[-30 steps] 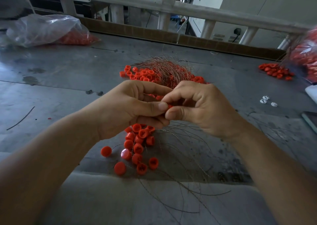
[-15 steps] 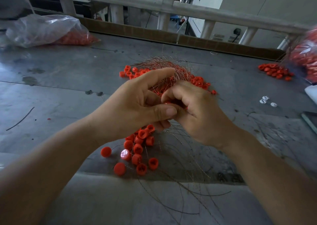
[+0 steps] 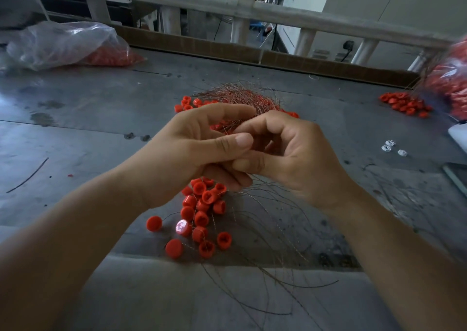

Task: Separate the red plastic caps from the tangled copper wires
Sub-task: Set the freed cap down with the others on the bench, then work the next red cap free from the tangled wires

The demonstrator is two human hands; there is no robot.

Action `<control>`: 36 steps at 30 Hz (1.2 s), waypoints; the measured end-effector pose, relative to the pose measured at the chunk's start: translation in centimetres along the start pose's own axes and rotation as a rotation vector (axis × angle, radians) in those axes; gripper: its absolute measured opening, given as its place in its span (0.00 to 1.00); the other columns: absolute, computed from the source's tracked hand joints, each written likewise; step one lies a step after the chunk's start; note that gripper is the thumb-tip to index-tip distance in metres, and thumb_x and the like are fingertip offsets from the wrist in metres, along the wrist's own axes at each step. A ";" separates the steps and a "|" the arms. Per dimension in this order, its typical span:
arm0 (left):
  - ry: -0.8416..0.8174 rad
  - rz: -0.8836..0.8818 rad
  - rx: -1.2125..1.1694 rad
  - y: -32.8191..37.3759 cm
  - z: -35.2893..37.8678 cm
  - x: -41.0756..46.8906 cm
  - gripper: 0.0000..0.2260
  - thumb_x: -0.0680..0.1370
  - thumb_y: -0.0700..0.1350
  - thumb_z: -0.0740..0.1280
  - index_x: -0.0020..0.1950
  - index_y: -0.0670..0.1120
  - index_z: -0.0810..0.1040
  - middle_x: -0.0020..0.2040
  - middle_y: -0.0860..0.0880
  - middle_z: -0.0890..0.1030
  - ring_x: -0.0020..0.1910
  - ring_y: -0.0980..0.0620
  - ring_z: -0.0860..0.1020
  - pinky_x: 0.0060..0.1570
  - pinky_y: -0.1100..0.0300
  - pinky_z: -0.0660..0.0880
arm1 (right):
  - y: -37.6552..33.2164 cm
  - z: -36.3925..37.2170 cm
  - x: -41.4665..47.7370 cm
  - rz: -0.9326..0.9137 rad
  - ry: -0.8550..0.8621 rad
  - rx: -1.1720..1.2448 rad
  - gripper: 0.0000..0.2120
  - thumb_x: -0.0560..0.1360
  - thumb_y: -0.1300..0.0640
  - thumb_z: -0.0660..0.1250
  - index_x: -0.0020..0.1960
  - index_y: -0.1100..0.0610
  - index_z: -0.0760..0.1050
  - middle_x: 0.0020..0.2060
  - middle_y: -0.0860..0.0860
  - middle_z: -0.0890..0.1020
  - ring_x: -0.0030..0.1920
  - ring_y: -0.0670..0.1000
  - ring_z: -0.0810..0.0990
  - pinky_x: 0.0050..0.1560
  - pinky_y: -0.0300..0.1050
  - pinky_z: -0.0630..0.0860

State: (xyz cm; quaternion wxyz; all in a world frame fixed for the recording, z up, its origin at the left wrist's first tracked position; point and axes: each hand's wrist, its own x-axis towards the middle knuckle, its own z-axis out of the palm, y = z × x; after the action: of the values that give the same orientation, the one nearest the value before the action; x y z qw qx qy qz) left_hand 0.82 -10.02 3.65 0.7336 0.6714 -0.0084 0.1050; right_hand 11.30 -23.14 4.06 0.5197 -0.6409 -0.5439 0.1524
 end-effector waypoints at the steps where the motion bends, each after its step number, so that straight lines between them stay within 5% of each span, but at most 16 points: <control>1: 0.008 0.000 -0.013 0.1 -0.1 0.1 0.23 0.65 0.47 0.70 0.58 0.48 0.74 0.34 0.45 0.82 0.31 0.49 0.82 0.29 0.62 0.78 | 0.0 -0.2 0.0 0.020 -0.019 0.029 0.16 0.60 0.49 0.72 0.46 0.50 0.77 0.41 0.53 0.81 0.40 0.54 0.82 0.41 0.51 0.80; 7: 0.081 0.067 -0.149 0.5 -0.6 0.2 0.18 0.64 0.46 0.69 0.54 0.47 0.79 0.37 0.45 0.84 0.33 0.51 0.82 0.29 0.64 0.77 | 0.2 -0.5 0.2 0.098 -0.082 0.114 0.12 0.64 0.50 0.67 0.46 0.52 0.77 0.34 0.41 0.81 0.36 0.40 0.80 0.37 0.31 0.74; 14: 0.085 0.095 -0.107 0.5 -1.2 0.3 0.08 0.69 0.40 0.66 0.42 0.46 0.84 0.39 0.46 0.84 0.35 0.53 0.81 0.30 0.64 0.76 | -0.4 -1.0 0.3 0.061 -0.024 -0.034 0.00 0.69 0.54 0.66 0.39 0.49 0.75 0.27 0.38 0.78 0.28 0.37 0.75 0.29 0.27 0.68; 17: 0.079 0.129 -0.071 0.6 -0.9 0.2 0.01 0.67 0.41 0.71 0.35 0.45 0.83 0.36 0.48 0.83 0.33 0.55 0.79 0.31 0.65 0.76 | -0.4 -1.5 0.2 0.048 -0.002 -0.093 0.07 0.72 0.59 0.67 0.36 0.51 0.75 0.25 0.41 0.76 0.26 0.38 0.72 0.28 0.28 0.67; 26: 0.328 0.119 0.316 0.9 -2.1 0.3 0.09 0.60 0.43 0.70 0.39 0.47 0.80 0.31 0.50 0.81 0.30 0.55 0.79 0.29 0.66 0.76 | -0.2 -2.1 0.2 0.056 -0.026 -0.233 0.07 0.73 0.61 0.68 0.36 0.54 0.77 0.27 0.44 0.75 0.28 0.41 0.72 0.30 0.31 0.69; 30: 0.224 0.032 0.560 0.9 -2.7 0.2 0.14 0.54 0.54 0.70 0.37 0.53 0.82 0.33 0.51 0.82 0.31 0.57 0.78 0.32 0.64 0.76 | 0.2 -2.3 0.2 0.113 -0.096 -0.336 0.07 0.72 0.59 0.69 0.36 0.51 0.77 0.27 0.43 0.76 0.30 0.39 0.74 0.32 0.29 0.69; 33: 0.069 -0.091 0.658 0.4 -2.7 0.3 0.09 0.57 0.50 0.72 0.35 0.54 0.82 0.31 0.54 0.82 0.29 0.63 0.78 0.30 0.74 0.72 | 0.5 -2.4 0.2 0.178 -0.216 -0.446 0.09 0.72 0.56 0.69 0.35 0.47 0.76 0.31 0.43 0.78 0.34 0.38 0.75 0.35 0.28 0.70; 36: -0.040 -0.176 0.746 -0.2 -2.7 0.4 0.06 0.63 0.44 0.75 0.35 0.55 0.82 0.31 0.55 0.82 0.28 0.63 0.78 0.31 0.73 0.73 | 0.5 -2.2 0.1 0.225 -0.325 -0.505 0.09 0.72 0.55 0.69 0.34 0.45 0.75 0.32 0.41 0.77 0.37 0.33 0.75 0.38 0.25 0.69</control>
State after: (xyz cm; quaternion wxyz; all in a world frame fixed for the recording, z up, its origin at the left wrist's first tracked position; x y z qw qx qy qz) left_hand 0.90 -7.27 3.23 0.4448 0.8923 0.0738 0.0244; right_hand 13.27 -24.05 4.63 0.2306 -0.7730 -0.5662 0.1694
